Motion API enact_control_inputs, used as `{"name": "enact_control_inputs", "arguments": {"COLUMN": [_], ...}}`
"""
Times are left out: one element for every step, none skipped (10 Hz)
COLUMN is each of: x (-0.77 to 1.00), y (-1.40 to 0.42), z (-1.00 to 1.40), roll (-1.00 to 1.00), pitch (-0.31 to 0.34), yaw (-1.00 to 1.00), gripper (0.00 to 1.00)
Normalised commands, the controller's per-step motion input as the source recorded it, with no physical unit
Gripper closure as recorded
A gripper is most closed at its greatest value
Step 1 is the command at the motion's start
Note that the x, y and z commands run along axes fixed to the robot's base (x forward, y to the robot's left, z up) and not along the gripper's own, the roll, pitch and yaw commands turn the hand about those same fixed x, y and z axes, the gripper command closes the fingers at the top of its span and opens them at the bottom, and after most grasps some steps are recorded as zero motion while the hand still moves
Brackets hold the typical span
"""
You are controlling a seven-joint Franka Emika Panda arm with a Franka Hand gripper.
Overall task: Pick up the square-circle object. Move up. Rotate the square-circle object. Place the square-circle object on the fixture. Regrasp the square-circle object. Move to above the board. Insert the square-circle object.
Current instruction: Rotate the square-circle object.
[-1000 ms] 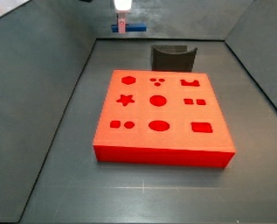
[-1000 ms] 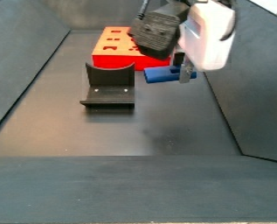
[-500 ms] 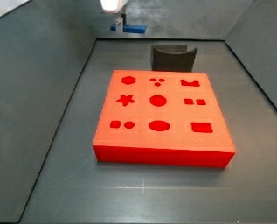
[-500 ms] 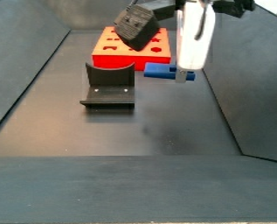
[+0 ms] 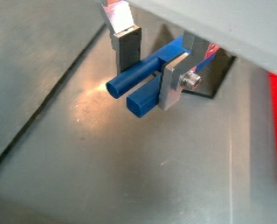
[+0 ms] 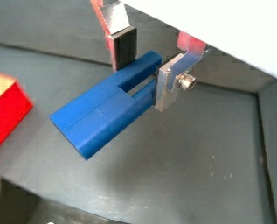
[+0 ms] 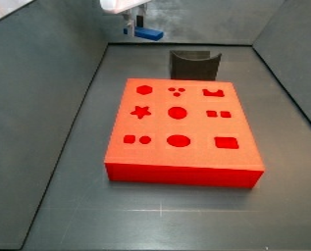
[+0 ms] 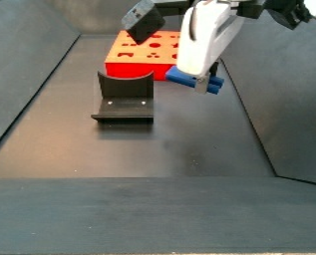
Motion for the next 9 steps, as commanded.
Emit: {"name": "enact_control_inputs", "arguments": {"x": [0.03,0.03,0.03,0.03,0.03,0.03,0.03,0.03,0.03], "y": [0.02,0.02,0.02,0.02,0.02,0.02,0.02,0.02,0.02], "z": [-0.02,-0.02,-0.02,-0.02,-0.02,-0.02,-0.02,-0.02,-0.02], "roll": [-0.01,-0.01,-0.01,-0.01,-0.01,-0.01,-0.01,-0.01,-0.01], "pitch": [-0.011,-0.012,-0.013,-0.014,-0.015,-0.016,-0.019,-0.02,-0.023], "yaw": [-1.0,-1.0,-1.0,-1.0,-1.0,-1.0,-1.0,-1.0,-1.0], "gripper": [1.0,1.0,1.0,1.0,1.0,1.0,1.0,1.0,1.0]}}
